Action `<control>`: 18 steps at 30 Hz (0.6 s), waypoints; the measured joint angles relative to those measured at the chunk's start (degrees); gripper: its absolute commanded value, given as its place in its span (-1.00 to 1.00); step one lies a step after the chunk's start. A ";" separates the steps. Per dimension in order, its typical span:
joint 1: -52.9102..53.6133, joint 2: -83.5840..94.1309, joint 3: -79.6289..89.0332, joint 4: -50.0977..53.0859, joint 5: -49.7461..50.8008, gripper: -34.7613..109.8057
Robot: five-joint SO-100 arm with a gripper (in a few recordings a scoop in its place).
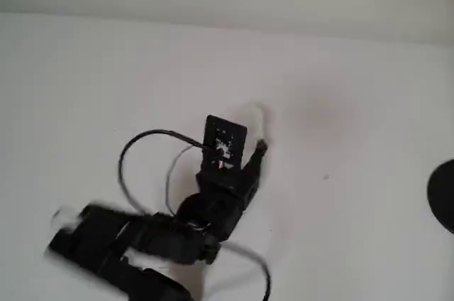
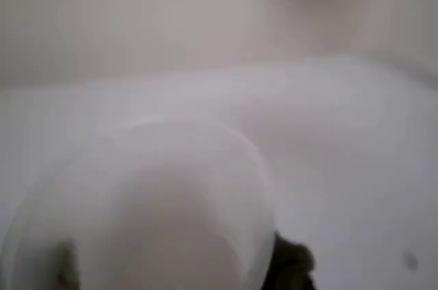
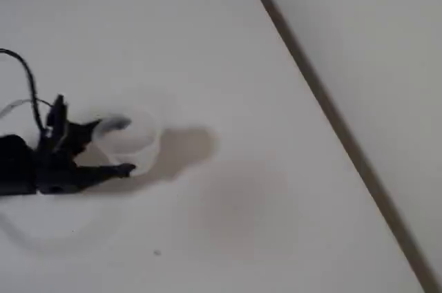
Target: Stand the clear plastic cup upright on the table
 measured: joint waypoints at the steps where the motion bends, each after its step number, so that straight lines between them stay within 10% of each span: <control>1: 0.18 -4.31 -1.76 -2.55 -0.35 -0.12; 18: 0.26 -37.00 -18.54 -22.59 -8.09 0.52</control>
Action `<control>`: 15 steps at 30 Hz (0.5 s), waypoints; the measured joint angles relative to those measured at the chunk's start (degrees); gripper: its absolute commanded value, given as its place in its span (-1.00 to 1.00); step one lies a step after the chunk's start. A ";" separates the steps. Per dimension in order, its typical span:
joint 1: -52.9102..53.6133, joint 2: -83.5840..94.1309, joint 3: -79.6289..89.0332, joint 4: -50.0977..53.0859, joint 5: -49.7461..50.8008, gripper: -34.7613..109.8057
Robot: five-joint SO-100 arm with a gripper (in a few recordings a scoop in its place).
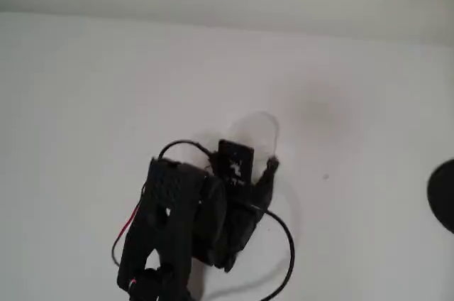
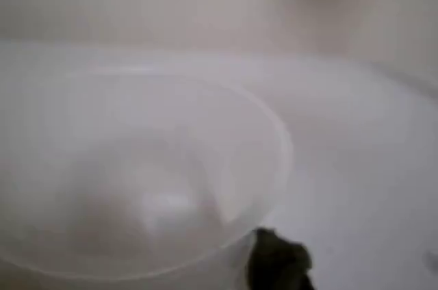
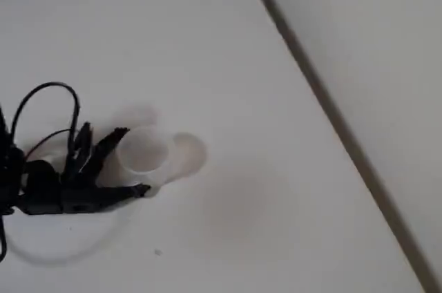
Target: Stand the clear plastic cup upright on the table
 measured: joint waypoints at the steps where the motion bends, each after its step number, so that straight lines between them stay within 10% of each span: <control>1: -0.09 -0.35 -0.35 -0.44 -0.44 0.52; 15: 1.58 23.91 7.65 18.90 5.01 0.52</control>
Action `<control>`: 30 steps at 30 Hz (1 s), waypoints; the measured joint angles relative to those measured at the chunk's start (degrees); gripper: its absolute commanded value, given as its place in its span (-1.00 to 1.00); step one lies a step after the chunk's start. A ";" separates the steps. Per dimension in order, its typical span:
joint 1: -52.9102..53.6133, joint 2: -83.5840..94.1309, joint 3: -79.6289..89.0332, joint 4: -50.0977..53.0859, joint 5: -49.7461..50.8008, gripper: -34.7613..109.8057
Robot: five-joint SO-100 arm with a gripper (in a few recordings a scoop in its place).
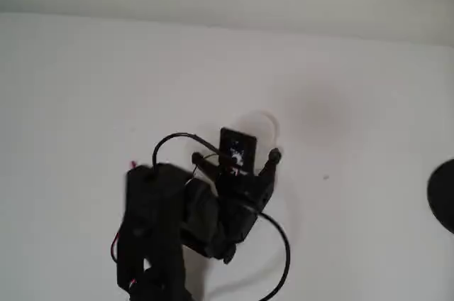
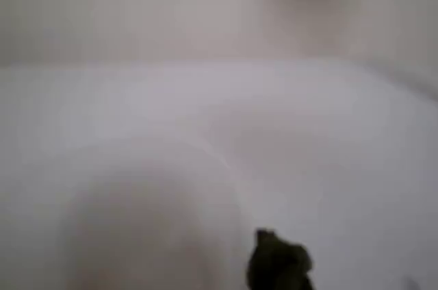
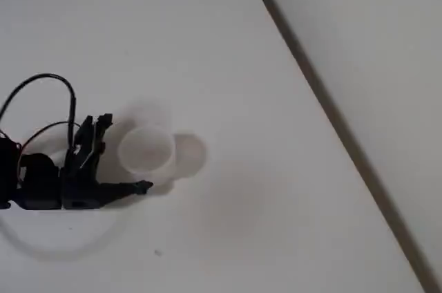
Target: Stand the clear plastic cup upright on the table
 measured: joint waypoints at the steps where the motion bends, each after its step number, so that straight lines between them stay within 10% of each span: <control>1: 0.44 3.34 0.53 2.99 0.70 0.52; 19: 2.37 63.90 -4.92 95.10 33.49 0.52; 30: -0.97 77.34 -9.32 125.33 64.07 0.29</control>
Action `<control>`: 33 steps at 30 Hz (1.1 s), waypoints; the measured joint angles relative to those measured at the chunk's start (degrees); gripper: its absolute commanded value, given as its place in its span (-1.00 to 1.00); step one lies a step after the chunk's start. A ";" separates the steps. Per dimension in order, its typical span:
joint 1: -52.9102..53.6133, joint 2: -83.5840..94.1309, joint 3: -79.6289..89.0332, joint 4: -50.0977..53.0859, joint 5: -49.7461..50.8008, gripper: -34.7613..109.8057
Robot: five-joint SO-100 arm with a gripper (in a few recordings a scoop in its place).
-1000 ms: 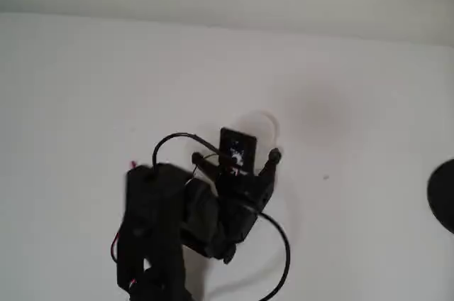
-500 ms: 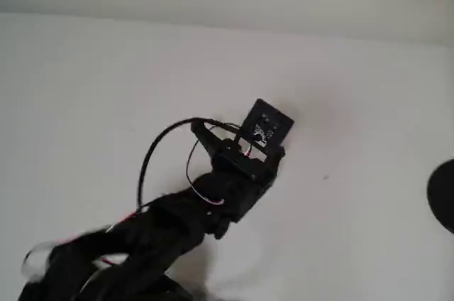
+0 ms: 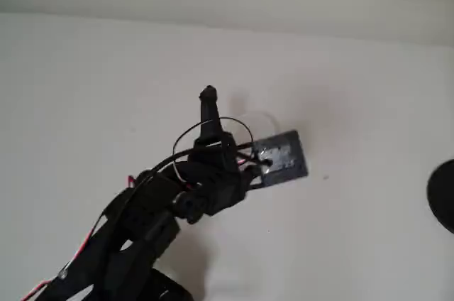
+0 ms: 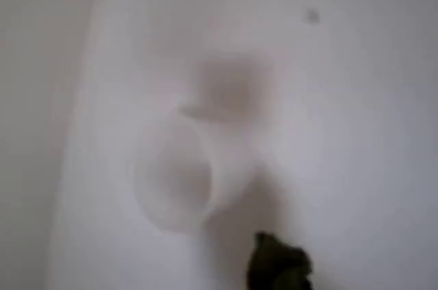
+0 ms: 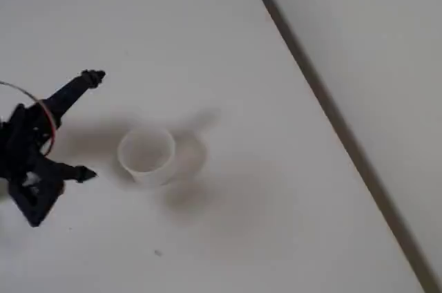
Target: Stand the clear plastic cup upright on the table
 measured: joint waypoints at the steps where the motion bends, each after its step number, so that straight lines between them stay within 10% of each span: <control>1: -0.53 1.23 -0.18 2.55 1.76 0.23; 13: -6.42 18.90 3.69 14.33 16.44 -0.50; 33: -5.54 46.58 29.62 19.51 22.76 -0.51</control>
